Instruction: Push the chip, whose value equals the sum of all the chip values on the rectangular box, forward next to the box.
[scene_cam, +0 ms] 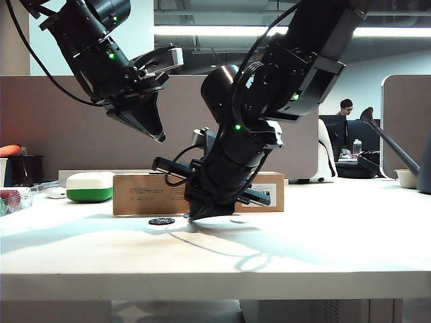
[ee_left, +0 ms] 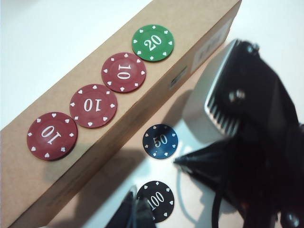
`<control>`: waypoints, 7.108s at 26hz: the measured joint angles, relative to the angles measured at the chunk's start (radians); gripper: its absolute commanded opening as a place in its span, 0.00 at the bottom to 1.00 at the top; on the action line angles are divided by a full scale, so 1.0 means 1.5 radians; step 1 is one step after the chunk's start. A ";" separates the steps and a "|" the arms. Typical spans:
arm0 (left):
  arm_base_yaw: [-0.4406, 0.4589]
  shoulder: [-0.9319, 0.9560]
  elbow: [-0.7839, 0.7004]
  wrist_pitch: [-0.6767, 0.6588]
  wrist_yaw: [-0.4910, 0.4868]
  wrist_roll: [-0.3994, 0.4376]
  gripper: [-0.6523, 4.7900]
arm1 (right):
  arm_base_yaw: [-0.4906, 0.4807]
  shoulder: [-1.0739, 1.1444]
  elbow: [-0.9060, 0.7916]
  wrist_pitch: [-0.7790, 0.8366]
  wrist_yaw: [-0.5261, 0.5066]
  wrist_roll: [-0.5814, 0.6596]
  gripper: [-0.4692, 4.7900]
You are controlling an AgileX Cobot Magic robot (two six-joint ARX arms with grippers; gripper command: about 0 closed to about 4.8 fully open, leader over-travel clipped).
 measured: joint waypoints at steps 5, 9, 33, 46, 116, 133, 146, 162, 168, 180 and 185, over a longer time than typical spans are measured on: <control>0.000 0.000 0.000 0.000 0.000 0.000 0.11 | -0.012 0.002 -0.001 0.011 0.018 0.001 0.08; 0.000 0.000 0.000 0.000 0.000 0.000 0.11 | -0.011 0.002 -0.001 0.013 0.017 0.001 0.08; 0.000 0.000 0.000 0.000 0.000 0.000 0.11 | -0.010 -0.046 -0.006 0.015 -0.095 0.005 0.08; 0.000 0.000 0.000 0.017 0.029 -0.038 0.11 | -0.012 -0.232 -0.002 -0.240 -0.007 -0.116 0.08; 0.278 -0.968 -0.591 0.084 -0.028 -0.093 0.11 | 0.068 -1.165 -0.423 -0.529 0.065 -0.130 0.08; 0.318 -1.118 -0.870 0.217 -0.058 -0.212 0.11 | 0.068 -1.164 -0.423 -0.529 0.065 -0.130 0.08; 0.295 -1.118 -0.869 0.290 -0.137 -0.220 0.11 | 0.068 -1.165 -0.423 -0.529 0.065 -0.130 0.08; 0.284 -1.118 -0.869 0.289 -0.135 -0.220 0.11 | 0.068 -1.166 -0.423 -0.528 0.065 -0.130 0.08; 0.284 -1.118 -0.869 0.289 -0.135 -0.220 0.11 | 0.068 -1.166 -0.423 -0.529 0.065 -0.130 0.08; 0.285 -1.118 -0.869 0.290 -0.173 -0.223 0.11 | 0.068 -1.166 -0.423 -0.529 0.065 -0.130 0.08; 0.285 -1.118 -0.869 0.294 -0.189 -0.225 0.11 | 0.068 -1.166 -0.423 -0.529 0.065 -0.130 0.08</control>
